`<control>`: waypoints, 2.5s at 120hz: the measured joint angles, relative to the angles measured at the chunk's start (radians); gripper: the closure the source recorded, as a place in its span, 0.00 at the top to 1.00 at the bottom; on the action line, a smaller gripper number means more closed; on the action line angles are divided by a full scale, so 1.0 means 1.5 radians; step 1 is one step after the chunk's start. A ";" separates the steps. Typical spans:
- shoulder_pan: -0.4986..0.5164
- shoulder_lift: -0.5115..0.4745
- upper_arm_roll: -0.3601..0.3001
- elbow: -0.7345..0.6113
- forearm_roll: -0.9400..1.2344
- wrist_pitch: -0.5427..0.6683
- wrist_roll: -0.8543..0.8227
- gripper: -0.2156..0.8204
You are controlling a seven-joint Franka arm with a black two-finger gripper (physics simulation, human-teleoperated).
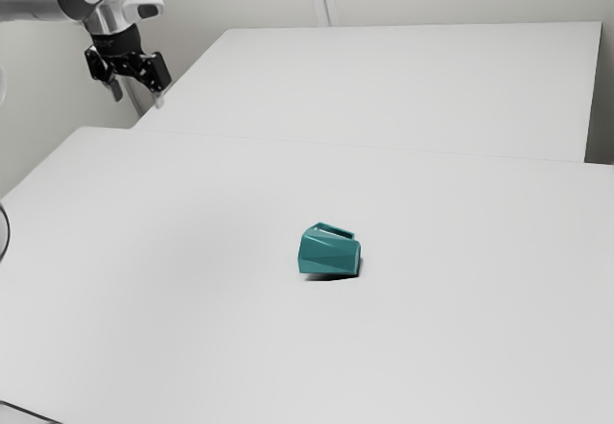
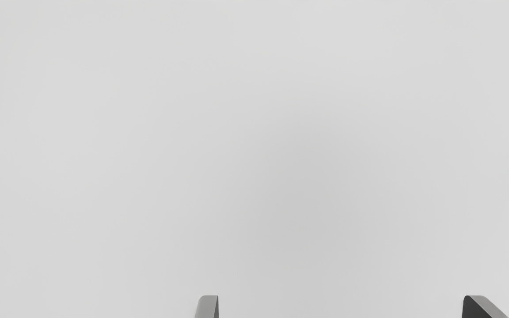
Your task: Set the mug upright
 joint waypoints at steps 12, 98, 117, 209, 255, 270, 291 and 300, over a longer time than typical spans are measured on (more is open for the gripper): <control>0.000 0.001 -0.004 -0.005 -0.022 0.001 0.003 0.79; -0.009 0.067 0.022 -0.416 -0.732 0.294 0.265 0.79; -0.042 0.107 0.021 -0.427 -0.797 0.324 0.343 0.79; -0.066 0.121 0.004 -0.474 -0.976 0.314 0.555 0.79; -0.075 0.104 -0.004 -0.506 -0.985 0.315 0.598 0.79; -0.075 0.099 -0.013 -0.513 -0.993 0.317 0.608 0.79; -0.082 0.099 -0.027 -0.513 -1.008 0.323 0.617 0.79; -0.085 0.100 -0.029 -0.513 -1.013 0.328 0.621 0.76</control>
